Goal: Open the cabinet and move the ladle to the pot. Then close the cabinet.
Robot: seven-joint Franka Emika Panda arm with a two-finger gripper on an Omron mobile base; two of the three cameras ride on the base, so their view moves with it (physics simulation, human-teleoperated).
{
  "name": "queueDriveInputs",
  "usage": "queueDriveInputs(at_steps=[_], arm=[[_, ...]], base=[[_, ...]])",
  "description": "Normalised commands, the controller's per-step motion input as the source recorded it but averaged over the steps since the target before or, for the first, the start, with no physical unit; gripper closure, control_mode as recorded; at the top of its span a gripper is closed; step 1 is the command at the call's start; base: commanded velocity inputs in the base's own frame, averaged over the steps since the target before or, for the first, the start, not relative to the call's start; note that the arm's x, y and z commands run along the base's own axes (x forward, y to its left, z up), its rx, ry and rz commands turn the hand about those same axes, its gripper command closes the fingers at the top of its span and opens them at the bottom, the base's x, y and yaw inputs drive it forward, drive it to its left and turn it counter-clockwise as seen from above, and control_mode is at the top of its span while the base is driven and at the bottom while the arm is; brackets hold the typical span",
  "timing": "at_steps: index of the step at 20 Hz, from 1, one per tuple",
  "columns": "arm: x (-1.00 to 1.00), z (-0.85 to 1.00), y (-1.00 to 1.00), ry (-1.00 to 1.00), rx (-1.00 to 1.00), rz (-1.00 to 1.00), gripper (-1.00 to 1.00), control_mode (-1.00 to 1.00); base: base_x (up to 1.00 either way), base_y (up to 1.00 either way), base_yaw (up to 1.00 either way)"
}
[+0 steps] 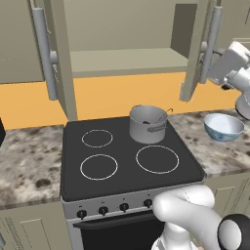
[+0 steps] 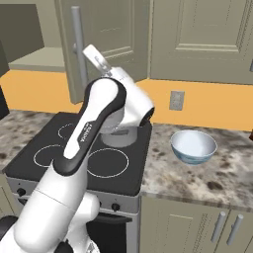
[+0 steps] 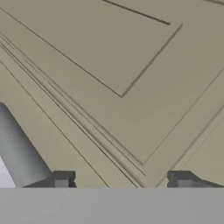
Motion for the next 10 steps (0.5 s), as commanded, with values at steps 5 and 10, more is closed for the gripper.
queueDriveInputs(at_steps=[5,10], arm=[[0.4,0.25,0.53,0.0,0.0,-0.05,-1.0,-1.0],[0.71,0.03,0.38,0.04,0.0,-0.04,-1.0,-1.0]], base=[[0.0,0.0,0.0],[0.0,0.0,0.0]])
